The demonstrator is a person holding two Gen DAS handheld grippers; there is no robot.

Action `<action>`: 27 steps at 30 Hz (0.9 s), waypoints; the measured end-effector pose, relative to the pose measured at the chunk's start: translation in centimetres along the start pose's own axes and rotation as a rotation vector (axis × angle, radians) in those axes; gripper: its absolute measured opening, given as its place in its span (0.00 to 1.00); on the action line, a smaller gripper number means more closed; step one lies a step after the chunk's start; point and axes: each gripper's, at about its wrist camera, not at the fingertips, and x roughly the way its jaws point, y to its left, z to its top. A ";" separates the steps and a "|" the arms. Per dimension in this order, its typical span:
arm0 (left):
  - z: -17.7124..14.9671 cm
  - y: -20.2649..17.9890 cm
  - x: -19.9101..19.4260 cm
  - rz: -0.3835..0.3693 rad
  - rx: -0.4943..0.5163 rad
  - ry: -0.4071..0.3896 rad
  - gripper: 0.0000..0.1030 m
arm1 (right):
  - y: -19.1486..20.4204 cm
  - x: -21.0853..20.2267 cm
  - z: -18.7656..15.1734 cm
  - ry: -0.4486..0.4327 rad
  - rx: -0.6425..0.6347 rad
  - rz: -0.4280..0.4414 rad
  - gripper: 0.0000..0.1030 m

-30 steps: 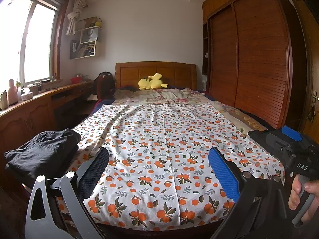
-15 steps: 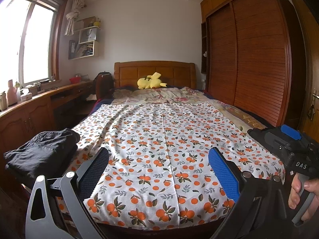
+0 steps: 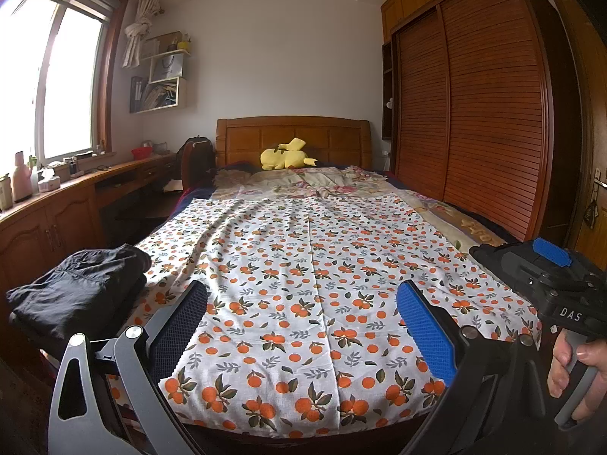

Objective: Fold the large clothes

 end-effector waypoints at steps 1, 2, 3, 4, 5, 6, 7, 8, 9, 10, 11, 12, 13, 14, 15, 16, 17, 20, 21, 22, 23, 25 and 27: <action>0.0 0.0 0.0 -0.002 0.000 0.000 0.98 | 0.0 0.0 0.0 0.000 0.000 0.000 0.93; -0.1 0.0 0.0 -0.003 0.000 0.000 0.98 | 0.0 0.0 0.0 0.000 -0.001 0.000 0.93; -0.1 -0.1 0.0 -0.004 0.000 -0.001 0.98 | 0.0 0.0 0.0 0.000 -0.001 0.000 0.93; -0.1 -0.1 0.0 -0.003 0.001 -0.001 0.98 | 0.0 0.0 0.0 0.000 0.000 0.000 0.93; -0.1 0.0 0.0 -0.002 0.001 0.000 0.98 | 0.0 0.0 0.0 0.000 0.000 0.001 0.93; -0.1 0.0 0.0 -0.003 0.001 0.000 0.98 | 0.0 0.0 0.0 0.000 0.000 0.000 0.93; -0.1 -0.1 0.0 -0.002 0.001 -0.001 0.98 | 0.0 0.0 0.0 0.000 -0.001 0.000 0.93; -0.1 -0.1 0.0 -0.002 0.001 -0.001 0.98 | -0.1 0.0 0.0 0.000 -0.001 0.000 0.93; -0.1 -0.1 0.0 -0.003 0.001 -0.001 0.98 | 0.0 0.0 0.0 -0.001 0.000 0.000 0.93; -0.1 -0.1 0.0 -0.002 0.001 -0.001 0.98 | 0.0 0.0 0.1 0.000 0.000 0.000 0.93; -0.1 -0.1 0.0 -0.001 0.001 -0.001 0.98 | -0.1 0.0 0.0 0.001 0.000 0.000 0.93; -0.1 -0.1 0.0 -0.002 0.000 -0.001 0.98 | 0.0 0.0 0.1 0.000 0.000 -0.001 0.93; -0.1 -0.1 0.0 -0.003 0.000 0.000 0.98 | 0.0 0.0 0.1 0.000 0.000 0.000 0.93; -0.1 -0.1 0.0 -0.003 0.001 -0.001 0.98 | 0.0 0.0 0.1 0.000 0.000 0.002 0.93; -0.1 -0.1 0.0 -0.002 0.002 -0.002 0.98 | 0.0 0.0 0.1 0.000 -0.002 0.000 0.93; -0.1 -0.1 0.0 -0.002 0.002 -0.002 0.98 | 0.0 0.0 0.1 0.000 -0.002 0.000 0.93; -0.1 -0.1 0.0 -0.003 0.002 -0.002 0.98 | 0.0 0.0 0.1 -0.001 -0.002 -0.001 0.93; 0.0 -0.3 0.0 -0.002 0.005 -0.005 0.98 | 0.0 0.0 0.1 -0.001 -0.002 -0.001 0.93; 0.1 -0.3 -0.1 -0.003 0.006 -0.006 0.98 | 0.0 0.0 0.0 -0.001 -0.001 -0.001 0.93; 0.1 -0.4 -0.1 -0.003 0.006 -0.008 0.98 | 0.0 0.0 0.1 -0.001 -0.001 -0.001 0.93; 0.1 -0.4 -0.1 -0.003 0.007 -0.009 0.98 | 0.0 0.0 0.1 -0.001 -0.001 -0.001 0.93; 0.2 -0.5 -0.2 -0.005 0.008 -0.011 0.98 | -0.1 0.0 0.0 -0.002 -0.001 -0.001 0.93; 0.2 -0.5 -0.3 -0.005 0.010 -0.014 0.98 | -0.1 -0.1 0.1 -0.003 0.000 -0.003 0.93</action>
